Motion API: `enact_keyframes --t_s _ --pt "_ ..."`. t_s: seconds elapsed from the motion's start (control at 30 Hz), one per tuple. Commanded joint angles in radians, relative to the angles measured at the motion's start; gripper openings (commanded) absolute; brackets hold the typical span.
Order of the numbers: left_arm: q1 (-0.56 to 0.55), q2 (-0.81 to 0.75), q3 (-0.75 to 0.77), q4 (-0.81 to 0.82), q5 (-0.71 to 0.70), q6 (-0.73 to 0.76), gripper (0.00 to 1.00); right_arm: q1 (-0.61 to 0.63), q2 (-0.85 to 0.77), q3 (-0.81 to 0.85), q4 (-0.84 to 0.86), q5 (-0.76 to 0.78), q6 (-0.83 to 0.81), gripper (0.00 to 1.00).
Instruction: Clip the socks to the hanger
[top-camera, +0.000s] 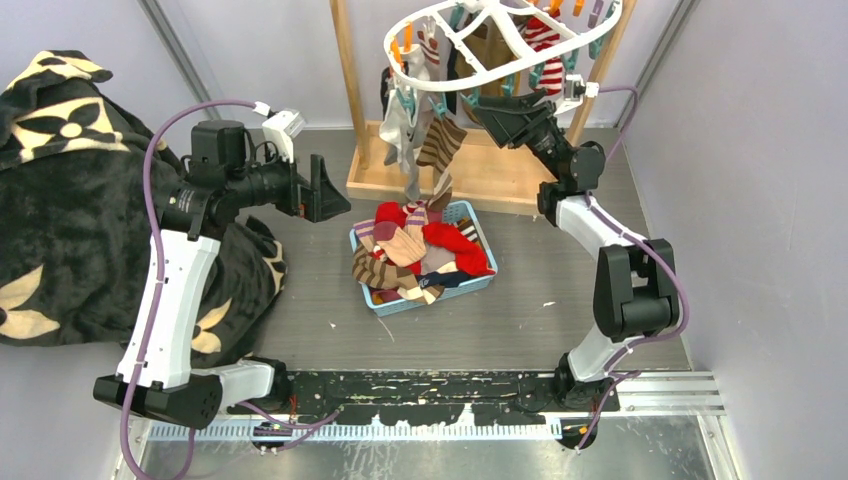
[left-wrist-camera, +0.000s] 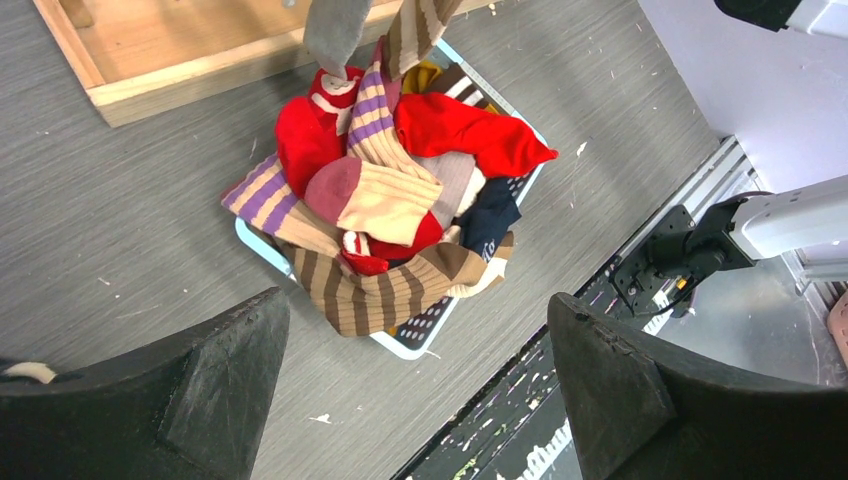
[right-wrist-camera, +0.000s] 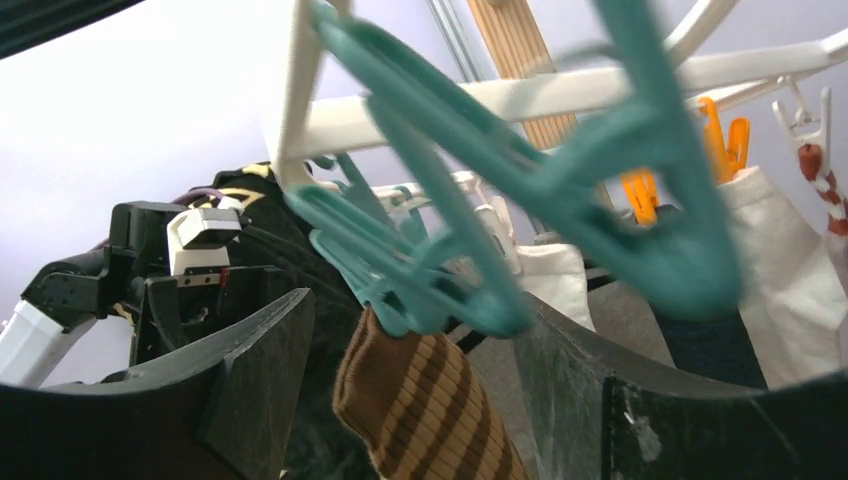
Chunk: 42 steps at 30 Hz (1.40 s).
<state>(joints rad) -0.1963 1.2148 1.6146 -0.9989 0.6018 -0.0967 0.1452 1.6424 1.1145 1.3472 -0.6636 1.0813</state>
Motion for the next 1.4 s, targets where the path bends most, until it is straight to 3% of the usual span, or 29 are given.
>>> enact_keyframes --t_s 0.0,0.93,1.37 --pt "-0.003 -0.025 0.043 0.011 0.004 0.007 1.0 0.001 0.04 0.022 0.083 -0.019 0.06 0.77" --pt "-0.004 -0.032 0.048 -0.002 -0.008 0.037 1.0 0.004 0.022 0.141 0.087 -0.068 0.103 0.65" --pt "-0.003 -0.038 0.044 0.0 -0.009 0.037 1.0 0.004 -0.047 0.07 0.087 -0.046 0.09 0.55"
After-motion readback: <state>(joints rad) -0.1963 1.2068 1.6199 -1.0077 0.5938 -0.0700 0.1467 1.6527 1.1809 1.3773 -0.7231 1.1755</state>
